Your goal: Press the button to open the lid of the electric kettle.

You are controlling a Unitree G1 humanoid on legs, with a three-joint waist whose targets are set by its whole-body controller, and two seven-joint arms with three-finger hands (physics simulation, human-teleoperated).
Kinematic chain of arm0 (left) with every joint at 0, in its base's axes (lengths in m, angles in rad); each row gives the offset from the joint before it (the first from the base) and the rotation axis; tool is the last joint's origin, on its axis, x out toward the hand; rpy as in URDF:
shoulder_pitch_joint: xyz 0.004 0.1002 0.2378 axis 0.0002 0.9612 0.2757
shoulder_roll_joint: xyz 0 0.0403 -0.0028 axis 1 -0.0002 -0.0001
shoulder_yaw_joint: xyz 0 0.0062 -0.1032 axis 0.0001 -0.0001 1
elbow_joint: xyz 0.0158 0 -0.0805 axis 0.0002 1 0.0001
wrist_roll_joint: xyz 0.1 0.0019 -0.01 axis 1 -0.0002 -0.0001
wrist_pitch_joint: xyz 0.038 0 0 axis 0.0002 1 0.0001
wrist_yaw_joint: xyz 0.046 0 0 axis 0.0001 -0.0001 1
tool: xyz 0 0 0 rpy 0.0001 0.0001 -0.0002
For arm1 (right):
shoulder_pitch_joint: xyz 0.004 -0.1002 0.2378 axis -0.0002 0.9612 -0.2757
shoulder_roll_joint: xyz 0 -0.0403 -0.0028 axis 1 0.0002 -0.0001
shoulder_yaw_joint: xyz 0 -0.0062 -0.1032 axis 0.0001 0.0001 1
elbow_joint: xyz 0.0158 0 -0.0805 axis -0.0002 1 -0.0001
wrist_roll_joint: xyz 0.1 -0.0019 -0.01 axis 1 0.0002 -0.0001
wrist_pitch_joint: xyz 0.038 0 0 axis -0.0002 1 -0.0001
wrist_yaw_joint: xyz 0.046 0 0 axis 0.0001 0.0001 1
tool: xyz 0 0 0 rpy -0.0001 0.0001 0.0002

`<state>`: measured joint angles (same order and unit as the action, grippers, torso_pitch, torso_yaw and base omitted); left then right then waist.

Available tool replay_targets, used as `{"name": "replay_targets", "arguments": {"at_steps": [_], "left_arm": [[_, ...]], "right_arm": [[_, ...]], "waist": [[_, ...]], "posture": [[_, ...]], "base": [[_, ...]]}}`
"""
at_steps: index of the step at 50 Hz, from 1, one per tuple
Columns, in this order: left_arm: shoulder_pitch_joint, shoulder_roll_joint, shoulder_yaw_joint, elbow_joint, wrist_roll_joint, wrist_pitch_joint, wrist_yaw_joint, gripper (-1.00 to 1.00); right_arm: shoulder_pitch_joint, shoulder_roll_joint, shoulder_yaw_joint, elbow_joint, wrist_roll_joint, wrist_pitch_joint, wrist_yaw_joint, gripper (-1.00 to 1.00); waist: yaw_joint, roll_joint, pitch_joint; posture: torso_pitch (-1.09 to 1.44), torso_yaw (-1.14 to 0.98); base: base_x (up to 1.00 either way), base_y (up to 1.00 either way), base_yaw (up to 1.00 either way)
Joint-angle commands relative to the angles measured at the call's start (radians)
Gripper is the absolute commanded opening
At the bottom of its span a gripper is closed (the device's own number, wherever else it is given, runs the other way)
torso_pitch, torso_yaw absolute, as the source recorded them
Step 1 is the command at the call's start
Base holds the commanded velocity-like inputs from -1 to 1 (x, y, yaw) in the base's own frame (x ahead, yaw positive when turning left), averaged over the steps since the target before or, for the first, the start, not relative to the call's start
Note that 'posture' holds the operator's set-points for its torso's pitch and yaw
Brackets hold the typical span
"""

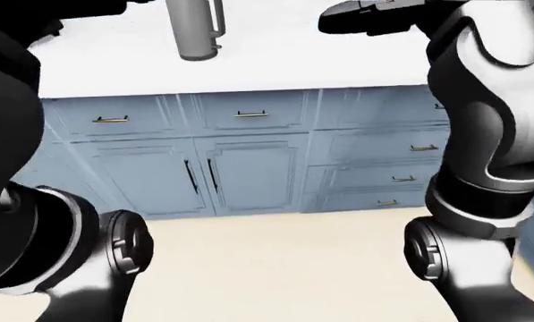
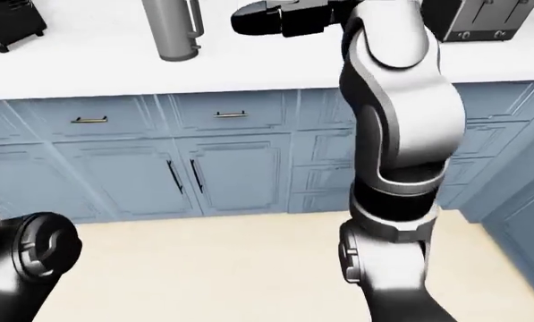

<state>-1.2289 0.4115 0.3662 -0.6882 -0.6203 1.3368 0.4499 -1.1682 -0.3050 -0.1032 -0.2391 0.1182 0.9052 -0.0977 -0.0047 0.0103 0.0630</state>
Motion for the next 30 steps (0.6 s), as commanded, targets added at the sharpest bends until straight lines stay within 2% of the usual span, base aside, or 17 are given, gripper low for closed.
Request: {"name": "replay_targets", "arguments": {"at_steps": [1, 3, 4, 7, 8, 9, 10, 11, 13, 17, 20, 22, 23, 24, 25, 27, 30], "left_arm": [[-0.026, 0.010, 0.018, -0.021, -0.103, 0.097, 0.072, 1.00], [-0.021, 0.016, 0.019, -0.058, -0.164, 0.139, 0.109, 1.00], [-0.041, 0.010, 0.040, -0.074, -0.202, 0.174, 0.131, 1.00], [-0.007, 0.042, 0.055, -0.105, -0.277, 0.187, 0.166, 1.00], [-0.056, 0.043, 0.077, -0.096, -0.308, 0.205, 0.200, 1.00], [-0.060, 0.045, 0.078, -0.091, -0.331, 0.205, 0.221, 1.00], [-0.056, 0.051, 0.077, -0.088, -0.354, 0.199, 0.240, 1.00], [-0.055, 0.060, 0.076, -0.081, -0.384, 0.192, 0.264, 1.00], [-0.054, 0.087, 0.073, -0.064, -0.452, 0.169, 0.317, 1.00], [-0.020, 0.169, 0.033, -0.031, -0.605, 0.071, 0.434, 1.00], [0.008, 0.254, -0.007, -0.012, -0.718, -0.025, 0.515, 1.00], [0.031, 0.303, -0.042, -0.007, -0.764, -0.091, 0.546, 1.00], [0.037, 0.323, -0.053, -0.007, -0.783, -0.113, 0.557, 1.00], [0.041, 0.340, -0.059, -0.005, -0.799, -0.130, 0.565, 1.00], [0.046, 0.357, -0.066, -0.003, -0.813, -0.149, 0.573, 1.00], [0.056, 0.382, -0.078, -0.003, -0.829, -0.178, 0.580, 1.00], [0.065, 0.405, -0.095, -0.004, -0.844, -0.208, 0.587, 1.00]], "right_arm": [[-0.053, -0.013, -0.024, -0.079, -0.003, 0.071, -0.002, 1.00], [-0.064, -0.010, -0.017, -0.173, 0.003, 0.131, -0.001, 1.00], [-0.068, -0.023, 0.012, -0.241, -0.006, 0.178, 0.009, 1.00], [-0.091, -0.030, -0.016, -0.282, -0.019, 0.212, 0.022, 1.00], [-0.083, -0.026, -0.011, -0.277, -0.024, 0.199, 0.023, 1.00], [-0.082, -0.024, -0.009, -0.275, -0.028, 0.196, 0.026, 1.00], [-0.081, -0.022, -0.010, -0.276, -0.030, 0.197, 0.028, 1.00], [-0.085, -0.021, -0.010, -0.281, -0.032, 0.203, 0.030, 1.00], [-0.082, -0.018, -0.010, -0.278, -0.037, 0.198, 0.035, 1.00], [-0.085, -0.013, -0.009, -0.281, -0.047, 0.204, 0.041, 1.00], [-0.081, -0.008, -0.005, -0.278, -0.053, 0.199, 0.045, 1.00], [-0.081, -0.007, -0.007, -0.279, -0.057, 0.201, 0.050, 1.00], [-0.082, -0.006, -0.008, -0.282, -0.058, 0.203, 0.051, 1.00], [-0.081, -0.005, -0.007, -0.283, -0.059, 0.202, 0.052, 1.00], [-0.080, -0.004, -0.007, -0.283, -0.060, 0.202, 0.052, 1.00], [-0.079, -0.001, -0.005, -0.284, -0.063, 0.204, 0.054, 1.00], [-0.077, -0.001, -0.008, -0.283, -0.066, 0.202, 0.057, 1.00]], "waist": [[-0.003, -0.001, -0.015], [0.000, 0.000, -0.005], [0.001, 0.001, -0.002], [0.002, 0.002, 0.003], [-0.002, 0.009, -0.016], [0.000, -0.025, -0.010], [0.008, -0.045, -0.020], [0.006, -0.050, -0.033], [0.005, -0.055, -0.035], [0.002, -0.024, -0.012], [-0.005, 0.022, -0.006], [-0.015, 0.084, -0.017], [-0.015, 0.140, -0.032], [-0.012, 0.084, -0.013], [-0.013, 0.086, -0.005], [-0.009, 0.065, -0.015], [-0.008, 0.036, -0.003]], "posture": [[0.00, 0.00], [0.00, 0.00], [0.00, 0.00], [0.00, 0.00], [0.00, 0.00], [0.00, 0.00], [0.00, 0.00], [0.00, 0.00], [0.00, 0.00], [0.00, 0.00], [0.00, 0.00], [0.00, 0.00], [0.00, 0.00], [0.00, 0.00], [0.00, 0.00], [0.00, 0.00], [0.00, 0.00]], "base": [[0.00, 0.00, 0.00], [0.00, 0.00, 0.00], [0.00, 0.00, 0.00], [0.00, 0.00, 0.00], [0.00, 0.66, 0.00], [0.00, 0.66, 0.00], [0.00, 0.66, 0.00], [0.00, 0.67, 0.00], [0.00, 0.67, 0.00], [0.00, 0.68, 0.00], [0.00, 0.68, 0.00], [0.00, 0.70, 0.00], [0.00, 0.70, 0.00], [0.00, 0.71, 0.00], [0.00, 0.70, 0.00], [0.00, 0.70, 0.00], [0.00, 0.71, 0.00]]}}
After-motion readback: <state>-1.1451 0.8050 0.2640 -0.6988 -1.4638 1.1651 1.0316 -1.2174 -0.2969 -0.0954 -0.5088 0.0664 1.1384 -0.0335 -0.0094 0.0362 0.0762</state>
